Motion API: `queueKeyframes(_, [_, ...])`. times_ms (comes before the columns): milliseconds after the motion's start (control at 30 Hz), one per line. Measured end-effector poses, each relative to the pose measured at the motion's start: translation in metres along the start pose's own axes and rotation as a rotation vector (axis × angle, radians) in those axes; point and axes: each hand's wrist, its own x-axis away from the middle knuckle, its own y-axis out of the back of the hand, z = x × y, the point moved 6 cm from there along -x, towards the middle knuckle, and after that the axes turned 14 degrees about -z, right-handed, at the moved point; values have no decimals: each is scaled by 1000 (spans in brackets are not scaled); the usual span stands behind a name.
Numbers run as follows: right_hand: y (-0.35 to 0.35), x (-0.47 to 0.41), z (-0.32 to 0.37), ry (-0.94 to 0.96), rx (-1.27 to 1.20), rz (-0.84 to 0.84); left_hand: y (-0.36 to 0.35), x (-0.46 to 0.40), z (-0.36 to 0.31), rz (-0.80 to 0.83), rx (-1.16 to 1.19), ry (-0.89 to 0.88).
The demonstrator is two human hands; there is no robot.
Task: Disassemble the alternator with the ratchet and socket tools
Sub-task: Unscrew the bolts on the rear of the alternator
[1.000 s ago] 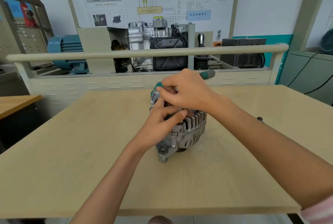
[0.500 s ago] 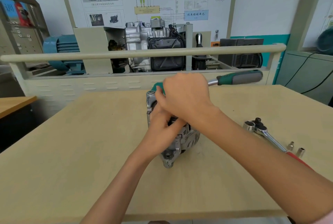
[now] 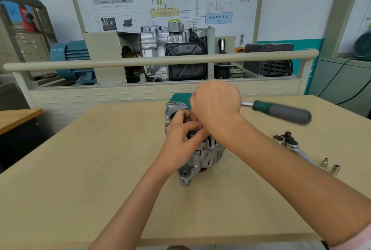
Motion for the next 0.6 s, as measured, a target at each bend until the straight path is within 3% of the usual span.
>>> queueKeyframes(133, [3,3,-1,-18,4,-23,-1,0,0,-34,-33,5])
queueKeyframes(300, [13,5,19,286,-96,-109,3,1,-6,38,0,6])
queueKeyframes(400, [10,4,26,396,-286,-48,3,1,-6,89,47,-2])
queueKeyframes(500, [6,1,21,373,-481,50,4,1,-4,110,71,19])
queueKeyframes(600, [8,2,18,328,-516,68,9,1,-8,97,55,-12])
